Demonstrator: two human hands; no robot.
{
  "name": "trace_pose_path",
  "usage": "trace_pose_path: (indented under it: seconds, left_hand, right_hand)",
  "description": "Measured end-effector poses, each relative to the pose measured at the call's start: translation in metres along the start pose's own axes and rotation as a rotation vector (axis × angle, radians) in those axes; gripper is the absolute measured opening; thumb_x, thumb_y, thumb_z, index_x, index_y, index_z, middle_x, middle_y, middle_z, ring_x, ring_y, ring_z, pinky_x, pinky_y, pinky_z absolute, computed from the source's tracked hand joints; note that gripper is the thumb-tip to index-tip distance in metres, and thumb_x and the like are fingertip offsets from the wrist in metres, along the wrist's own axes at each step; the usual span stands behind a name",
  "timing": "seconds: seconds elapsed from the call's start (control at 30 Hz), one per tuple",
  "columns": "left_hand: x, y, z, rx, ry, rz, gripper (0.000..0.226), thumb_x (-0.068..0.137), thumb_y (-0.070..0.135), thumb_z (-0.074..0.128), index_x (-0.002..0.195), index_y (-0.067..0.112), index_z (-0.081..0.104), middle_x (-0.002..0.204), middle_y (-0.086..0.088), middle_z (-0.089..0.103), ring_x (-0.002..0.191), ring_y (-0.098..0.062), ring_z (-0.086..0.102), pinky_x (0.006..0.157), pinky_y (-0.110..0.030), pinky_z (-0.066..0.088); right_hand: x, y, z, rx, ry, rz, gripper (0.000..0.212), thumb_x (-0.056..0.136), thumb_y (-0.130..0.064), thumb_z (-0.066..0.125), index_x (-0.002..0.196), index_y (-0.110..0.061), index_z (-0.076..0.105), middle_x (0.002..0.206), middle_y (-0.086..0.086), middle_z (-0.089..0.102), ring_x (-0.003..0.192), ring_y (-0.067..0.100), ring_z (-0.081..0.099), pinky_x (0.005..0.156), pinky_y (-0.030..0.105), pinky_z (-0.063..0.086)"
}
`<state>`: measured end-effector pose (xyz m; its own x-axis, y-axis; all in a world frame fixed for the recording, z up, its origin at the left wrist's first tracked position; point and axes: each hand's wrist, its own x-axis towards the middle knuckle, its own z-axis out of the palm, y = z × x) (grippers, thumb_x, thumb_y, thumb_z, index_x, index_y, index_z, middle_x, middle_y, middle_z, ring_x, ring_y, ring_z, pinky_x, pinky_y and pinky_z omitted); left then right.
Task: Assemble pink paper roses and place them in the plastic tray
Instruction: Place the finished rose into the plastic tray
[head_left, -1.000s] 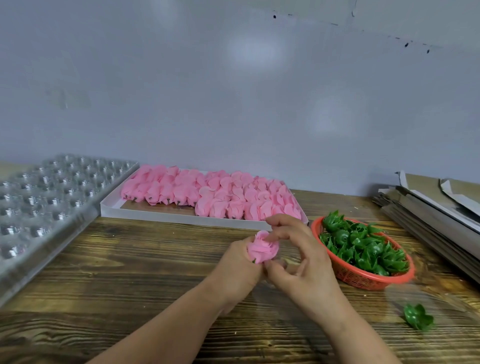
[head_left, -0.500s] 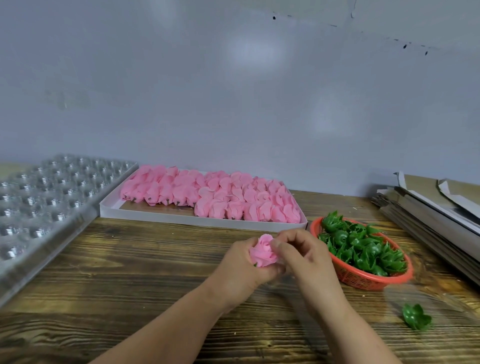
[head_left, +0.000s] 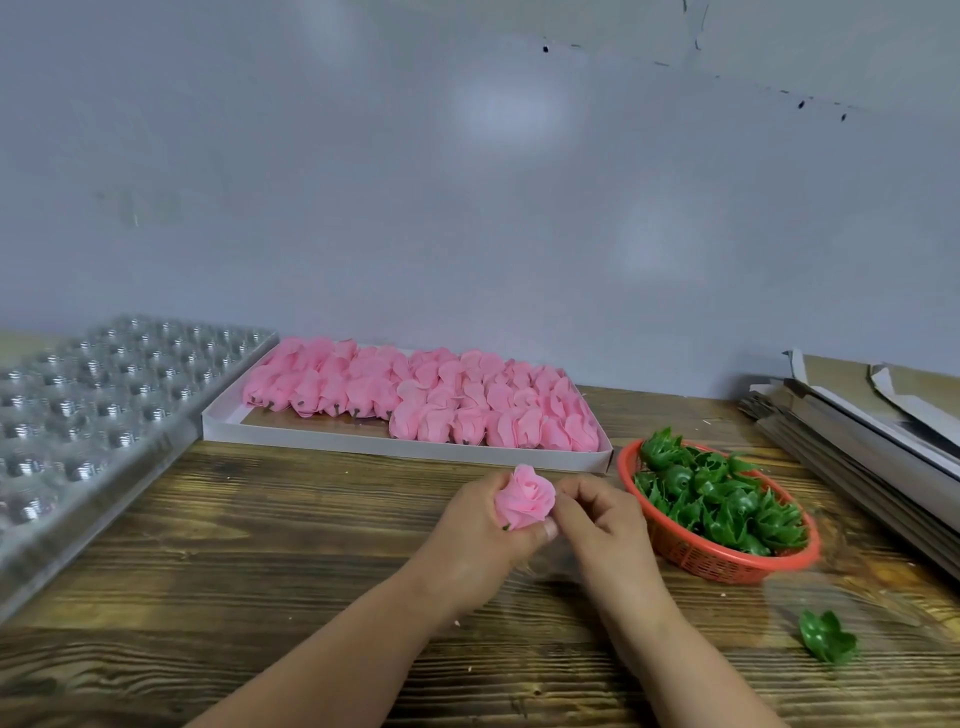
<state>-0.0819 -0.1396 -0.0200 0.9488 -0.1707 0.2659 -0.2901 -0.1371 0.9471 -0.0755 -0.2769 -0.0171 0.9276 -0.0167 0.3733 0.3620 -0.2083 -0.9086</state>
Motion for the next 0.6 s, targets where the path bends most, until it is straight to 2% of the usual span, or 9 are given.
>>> trace_pose_path:
  seconds: [0.07,0.2,0.27,0.33,0.4,0.47,0.5,0.57,0.6]
  left_hand:
    - [-0.001,0.003,-0.001,-0.009,0.014,0.007,0.012,0.084,0.014,0.073,0.092,0.02,0.066,0.083,0.006,0.071,0.08,-0.006,0.066,0.073,-0.019,0.05]
    - [0.001,0.013,-0.008,0.009,0.098,-0.006,0.016,0.085,0.019,0.072,0.079,0.026,0.059,0.065,0.022,0.064,0.066,0.008,0.058,0.063,-0.007,0.042]
    - [0.003,0.017,-0.015,0.033,0.156,-0.014,0.008,0.087,0.024,0.069,0.089,0.025,0.062,0.073,0.024,0.066,0.072,0.01,0.058,0.064,-0.004,0.042]
    - [0.001,0.023,-0.028,0.069,0.233,-0.051,0.022,0.089,0.035,0.064,0.107,0.023,0.065,0.095,0.015,0.069,0.092,0.001,0.063,0.073,-0.01,0.045]
    - [0.0,0.023,-0.046,0.089,0.323,-0.087,0.037,0.09,0.046,0.057,0.111,0.017,0.065,0.098,0.005,0.07,0.103,-0.014,0.064,0.078,-0.02,0.049]
    - [-0.004,0.024,-0.067,0.069,0.425,-0.123,0.058,0.089,0.051,0.055,0.121,0.003,0.058,0.111,-0.013,0.067,0.111,-0.035,0.06,0.093,-0.04,0.049]
    - [-0.006,0.023,-0.08,0.041,0.491,-0.123,0.057,0.089,0.051,0.056,0.118,0.002,0.06,0.108,-0.014,0.069,0.106,-0.037,0.062,0.091,-0.044,0.048]
    - [-0.012,0.023,-0.109,0.058,0.6,-0.061,0.033,0.092,0.046,0.056,0.085,0.016,0.068,0.07,0.004,0.067,0.073,-0.025,0.059,0.071,-0.034,0.047]
    - [-0.017,0.024,-0.123,0.096,0.629,-0.04,0.033,0.094,0.044,0.055,0.074,0.02,0.064,0.058,0.007,0.059,0.063,-0.021,0.051,0.065,-0.031,0.041]
  right_hand:
    - [0.002,0.004,-0.001,-0.057,0.023,-0.036,0.02,0.084,-0.003,0.063,0.065,0.0,0.062,0.061,0.001,0.059,0.06,0.009,0.05,0.06,0.027,0.043]
    - [0.006,0.015,-0.001,-0.216,0.013,-0.071,0.023,0.083,-0.004,0.065,0.061,0.0,0.058,0.059,0.006,0.055,0.059,0.012,0.047,0.06,0.033,0.039]
    - [0.007,0.019,0.001,-0.285,-0.016,-0.066,0.024,0.081,-0.005,0.067,0.06,-0.004,0.058,0.058,0.004,0.055,0.057,0.012,0.046,0.061,0.032,0.039]
    - [0.008,0.021,0.001,-0.305,-0.039,-0.053,0.024,0.08,-0.007,0.068,0.059,-0.008,0.058,0.057,0.0,0.054,0.056,0.009,0.045,0.06,0.027,0.039]
    - [0.008,0.021,0.001,-0.312,-0.051,-0.046,0.023,0.08,-0.008,0.069,0.06,-0.008,0.059,0.058,0.0,0.055,0.056,0.007,0.046,0.059,0.024,0.038]
    - [0.008,0.021,0.001,-0.31,-0.059,-0.034,0.021,0.08,-0.01,0.07,0.062,-0.006,0.06,0.06,0.002,0.057,0.057,0.006,0.047,0.059,0.022,0.039]
    - [0.008,0.021,0.001,-0.307,-0.062,-0.028,0.02,0.08,-0.011,0.07,0.063,-0.006,0.061,0.061,0.002,0.058,0.056,0.006,0.047,0.059,0.021,0.039]
    - [0.007,0.021,0.001,-0.303,-0.067,-0.023,0.019,0.08,-0.011,0.07,0.063,-0.006,0.061,0.061,0.002,0.058,0.056,0.006,0.047,0.059,0.021,0.039]
    - [0.007,0.02,0.001,-0.303,-0.07,-0.022,0.019,0.079,-0.011,0.07,0.063,-0.006,0.061,0.061,0.002,0.058,0.057,0.007,0.048,0.059,0.022,0.039]
